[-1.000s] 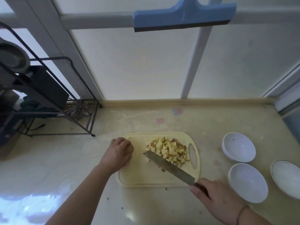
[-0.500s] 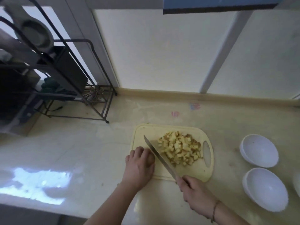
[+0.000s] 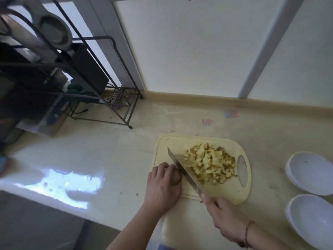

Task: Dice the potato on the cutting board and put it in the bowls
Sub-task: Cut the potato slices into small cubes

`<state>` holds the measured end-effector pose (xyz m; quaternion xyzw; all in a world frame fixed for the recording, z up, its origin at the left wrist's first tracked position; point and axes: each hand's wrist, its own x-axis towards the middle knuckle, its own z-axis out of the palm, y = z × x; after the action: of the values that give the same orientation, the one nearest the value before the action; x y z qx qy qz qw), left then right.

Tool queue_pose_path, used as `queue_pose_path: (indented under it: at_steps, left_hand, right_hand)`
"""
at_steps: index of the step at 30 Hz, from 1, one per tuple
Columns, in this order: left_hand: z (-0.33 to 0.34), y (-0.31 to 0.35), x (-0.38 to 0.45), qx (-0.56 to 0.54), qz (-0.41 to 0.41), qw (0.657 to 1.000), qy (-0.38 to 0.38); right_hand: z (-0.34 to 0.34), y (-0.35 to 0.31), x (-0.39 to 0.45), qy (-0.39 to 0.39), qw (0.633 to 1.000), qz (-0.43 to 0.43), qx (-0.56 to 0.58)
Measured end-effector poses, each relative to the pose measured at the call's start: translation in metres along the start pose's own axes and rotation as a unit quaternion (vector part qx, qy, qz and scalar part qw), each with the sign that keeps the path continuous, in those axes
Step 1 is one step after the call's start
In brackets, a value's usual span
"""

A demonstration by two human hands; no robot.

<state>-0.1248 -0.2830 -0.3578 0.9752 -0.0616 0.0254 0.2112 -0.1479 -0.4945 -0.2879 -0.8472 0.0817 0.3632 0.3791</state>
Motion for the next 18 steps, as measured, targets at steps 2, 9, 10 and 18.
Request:
queue_pose_path:
  at_steps: [2,9,10,18]
  left_hand:
    - [-0.001,-0.005,-0.001,-0.012,0.064,0.998,0.009]
    - [0.017,-0.018,-0.002,-0.080,0.091,0.991,0.053]
    - [0.018,-0.020,-0.001,-0.087,0.092,0.990,0.060]
    - [0.024,-0.022,-0.001,-0.109,0.110,0.984,0.088]
  right_hand:
    - [0.000,0.000,0.001,0.004,1.000,-0.023,-0.004]
    - [0.012,0.003,0.000,0.022,0.997,-0.071,-0.002]
    - [0.013,0.004,0.000,0.023,0.997,-0.071,0.005]
    - [0.004,-0.001,-0.016,-0.008,1.000,-0.025,-0.002]
